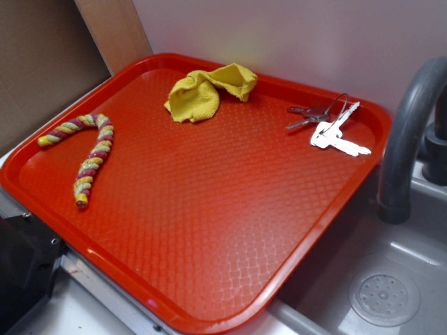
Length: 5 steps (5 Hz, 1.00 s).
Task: Grab the yellow cloth.
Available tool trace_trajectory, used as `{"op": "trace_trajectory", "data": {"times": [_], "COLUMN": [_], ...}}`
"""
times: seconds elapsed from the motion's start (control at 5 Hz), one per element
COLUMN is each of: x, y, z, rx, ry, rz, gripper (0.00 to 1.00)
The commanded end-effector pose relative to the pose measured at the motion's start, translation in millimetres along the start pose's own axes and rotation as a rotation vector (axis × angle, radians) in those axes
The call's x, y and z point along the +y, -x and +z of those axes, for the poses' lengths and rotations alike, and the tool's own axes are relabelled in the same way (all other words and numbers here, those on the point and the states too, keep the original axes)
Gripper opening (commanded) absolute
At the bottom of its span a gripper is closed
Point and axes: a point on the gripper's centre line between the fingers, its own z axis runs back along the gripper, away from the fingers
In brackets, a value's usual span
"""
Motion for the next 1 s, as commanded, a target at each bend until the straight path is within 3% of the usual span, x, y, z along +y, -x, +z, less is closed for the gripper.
{"op": "trace_trajectory", "data": {"times": [0.0,0.2,0.4,0.6,0.8], "x": [13.6,12.9,21.1,23.9,24.8], "y": [-98.0,-145.3,-190.7,-205.8,-183.2], "z": [-62.2,-100.1,-143.3,-169.8,-192.8], "rx": [-0.215,-0.253,-0.211,-0.140,0.016], "ry": [0.024,0.114,-0.106,-0.126,-0.150], "rz": [-0.220,-0.344,-0.398,-0.443,-0.501], "gripper": [1.00,1.00,1.00,1.00,1.00]}}
